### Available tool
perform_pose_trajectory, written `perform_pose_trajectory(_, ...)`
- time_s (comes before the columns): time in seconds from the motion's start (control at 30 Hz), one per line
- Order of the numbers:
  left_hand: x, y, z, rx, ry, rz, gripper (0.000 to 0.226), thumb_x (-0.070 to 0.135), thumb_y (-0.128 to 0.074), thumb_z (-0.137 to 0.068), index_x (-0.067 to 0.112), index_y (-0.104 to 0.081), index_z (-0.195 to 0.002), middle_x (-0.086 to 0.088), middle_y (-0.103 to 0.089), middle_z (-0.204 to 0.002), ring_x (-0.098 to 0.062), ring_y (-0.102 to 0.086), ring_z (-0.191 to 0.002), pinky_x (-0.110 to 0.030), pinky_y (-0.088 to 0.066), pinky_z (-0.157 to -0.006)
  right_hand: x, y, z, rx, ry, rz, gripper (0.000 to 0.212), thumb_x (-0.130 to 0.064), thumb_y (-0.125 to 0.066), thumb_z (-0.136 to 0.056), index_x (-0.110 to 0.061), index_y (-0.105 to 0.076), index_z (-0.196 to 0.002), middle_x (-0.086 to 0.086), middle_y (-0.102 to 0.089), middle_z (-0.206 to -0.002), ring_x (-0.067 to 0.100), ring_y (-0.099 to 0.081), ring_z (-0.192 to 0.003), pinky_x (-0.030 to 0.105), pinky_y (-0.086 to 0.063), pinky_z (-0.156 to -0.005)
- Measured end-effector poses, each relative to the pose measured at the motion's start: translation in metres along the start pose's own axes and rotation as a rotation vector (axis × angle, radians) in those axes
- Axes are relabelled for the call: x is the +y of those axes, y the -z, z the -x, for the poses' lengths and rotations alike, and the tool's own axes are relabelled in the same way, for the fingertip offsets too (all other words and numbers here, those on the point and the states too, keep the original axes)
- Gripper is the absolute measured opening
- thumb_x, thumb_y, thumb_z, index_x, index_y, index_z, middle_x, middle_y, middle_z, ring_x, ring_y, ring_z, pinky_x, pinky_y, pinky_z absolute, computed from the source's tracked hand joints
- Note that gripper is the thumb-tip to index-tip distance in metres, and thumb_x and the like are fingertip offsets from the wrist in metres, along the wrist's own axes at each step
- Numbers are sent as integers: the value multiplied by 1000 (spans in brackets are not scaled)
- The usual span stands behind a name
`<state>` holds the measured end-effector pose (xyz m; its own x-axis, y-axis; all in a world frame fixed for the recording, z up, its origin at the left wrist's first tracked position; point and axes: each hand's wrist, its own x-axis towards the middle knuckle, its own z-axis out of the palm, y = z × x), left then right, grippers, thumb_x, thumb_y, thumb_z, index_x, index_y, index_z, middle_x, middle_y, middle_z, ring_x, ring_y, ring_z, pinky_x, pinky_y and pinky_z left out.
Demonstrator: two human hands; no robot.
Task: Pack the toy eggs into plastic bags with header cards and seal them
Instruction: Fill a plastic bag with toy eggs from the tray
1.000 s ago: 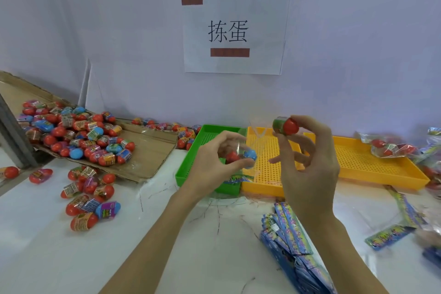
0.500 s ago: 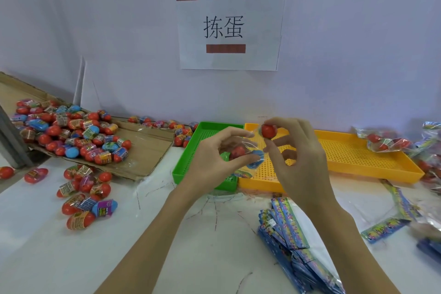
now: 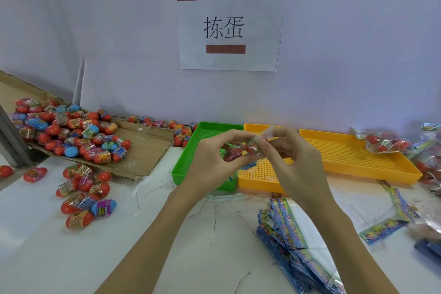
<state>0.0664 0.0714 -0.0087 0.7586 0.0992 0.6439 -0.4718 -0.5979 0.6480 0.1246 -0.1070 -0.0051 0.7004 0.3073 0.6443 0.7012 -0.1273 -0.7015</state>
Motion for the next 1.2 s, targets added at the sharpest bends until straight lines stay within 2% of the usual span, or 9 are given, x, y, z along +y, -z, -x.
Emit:
perform_pose_trajectory(0.1, 1, -1, 1, -14, 10, -2, 42, 25, -85, -85, 17, -73, -124, 9, -76, -114, -7, -69, -107, -18, -55, -91, 2, 0, 0, -27, 35, 100, 15, -35, -67, -96, -25, -64, -106, -18, -72, -86, -2, -70, -82, 15, -55, -65)
perform_pose_trajectory(0.27, 0, 0, 0, 13, 17, 8, 42, 23, -85, -86, 16, -72, -126, 8, -75, -113, -8, -70, -105, -20, -56, -90, 4, 4, -2, -132, -11, -8, 21, -36, -56, -102, -27, -71, -114, -13, -75, -98, 10, -72, -94, 31, -59, -75)
perform_pose_trajectory(0.37, -1, 1, 1, 18, 36, 19, 44, 20, -85, -85, 15, -71, -126, 8, -75, -113, -8, -71, -104, -20, -56, -90, -1, 2, 2, -201, 12, 36, 25, -47, -63, -92, -39, -63, -116, -25, -72, -100, 2, -68, -100, 15, -50, -73)
perform_pose_trajectory(0.47, 0, -1, 1, -4, 60, 52, 43, 16, -85, -85, 16, -71, -126, 7, -75, -112, -12, -72, -104, -29, -59, -92, -1, -3, 4, -159, 35, 49, 31, -39, -69, -90, -27, -63, -118, -22, -72, -96, 0, -67, -95, 8, -47, -76)
perform_pose_trajectory(0.57, 1, -2, 0, -9, 72, 106, 45, 19, -87, -83, 16, -71, -125, 8, -77, -108, -11, -74, -101, -24, -59, -89, -1, -1, 2, -70, 33, 66, 22, -30, -70, -96, -22, -66, -116, -14, -74, -86, -1, -66, -81, 3, -41, -70)
perform_pose_trajectory(0.7, 4, -4, 1, -17, 40, 63, 47, 21, -87, -83, 15, -71, -126, 6, -76, -107, -8, -73, -98, -21, -59, -85, -3, 1, 2, -47, 88, 195, 20, -23, -71, -96, -23, -74, -115, -12, -71, -88, 3, -64, -81, -1, -37, -78)
perform_pose_trajectory(0.87, 4, -2, 0, -15, 76, 83, 44, 24, -84, -87, 16, -69, -127, 6, -75, -108, -13, -72, -100, -24, -58, -87, -6, 6, 1, -88, 40, 36, 26, -18, -72, -95, -35, -76, -115, -20, -74, -90, -1, -60, -79, 5, -41, -73)
perform_pose_trajectory(1.07, 6, 1, -3, -111, 238, 264, 28, 19, -84, -88, 19, -66, -109, 7, -71, -99, -13, -71, -88, -26, -59, -78, -10, 4, 3, 41, 102, 146, 10, -24, -76, -90, -28, -76, -99, -13, -74, -95, 6, -62, -98, 13, -43, -83)
perform_pose_trajectory(1.2, 2, 4, -4, -83, 319, 363, 26, 11, -82, -88, 18, -60, -101, 4, -69, -97, -14, -70, -87, -33, -59, -79, -13, -4, 5, 56, 152, 145, 14, -20, -68, -96, -17, -76, -108, -9, -73, -111, 12, -63, -114, 24, -50, -94)
